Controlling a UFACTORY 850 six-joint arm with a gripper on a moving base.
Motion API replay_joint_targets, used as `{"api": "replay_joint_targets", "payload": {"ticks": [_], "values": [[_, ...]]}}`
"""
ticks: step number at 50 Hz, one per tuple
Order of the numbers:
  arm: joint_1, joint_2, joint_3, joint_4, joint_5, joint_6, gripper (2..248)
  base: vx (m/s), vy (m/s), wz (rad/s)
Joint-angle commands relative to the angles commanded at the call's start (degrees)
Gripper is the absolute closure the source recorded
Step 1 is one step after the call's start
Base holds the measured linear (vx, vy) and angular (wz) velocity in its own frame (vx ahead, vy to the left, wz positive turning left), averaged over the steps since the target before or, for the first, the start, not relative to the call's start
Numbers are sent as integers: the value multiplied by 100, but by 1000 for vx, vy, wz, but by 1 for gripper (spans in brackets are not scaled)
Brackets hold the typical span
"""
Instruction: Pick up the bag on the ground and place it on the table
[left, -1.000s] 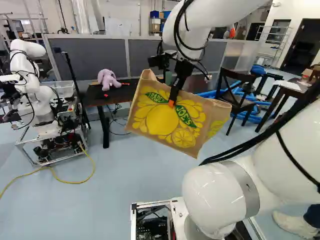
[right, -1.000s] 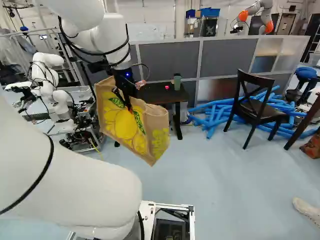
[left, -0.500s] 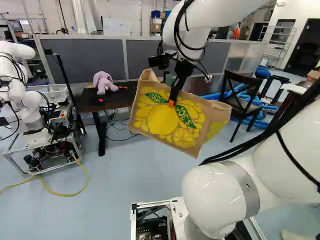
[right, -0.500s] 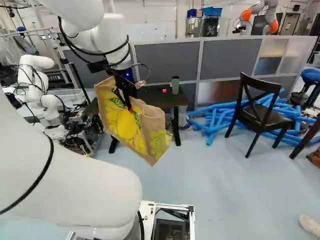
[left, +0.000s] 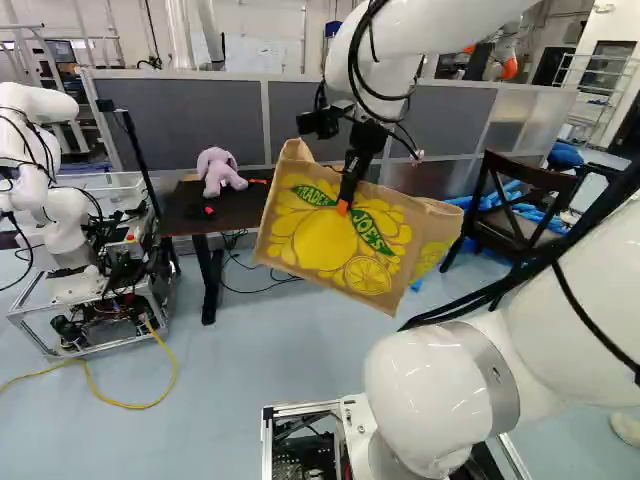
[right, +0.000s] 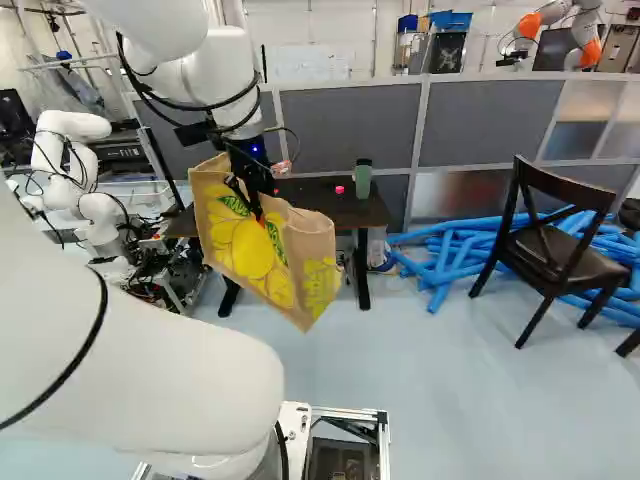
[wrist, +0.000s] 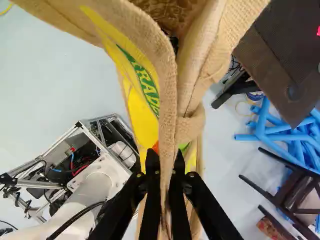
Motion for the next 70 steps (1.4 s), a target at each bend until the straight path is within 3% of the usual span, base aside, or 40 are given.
{"api": "replay_joint_targets", "payload": {"ticks": [30, 70], "values": [[0, 0, 0, 0, 0, 0, 228, 261, -13, 147], [0, 0, 0, 0, 0, 0, 228, 177, 5, 3]]}}
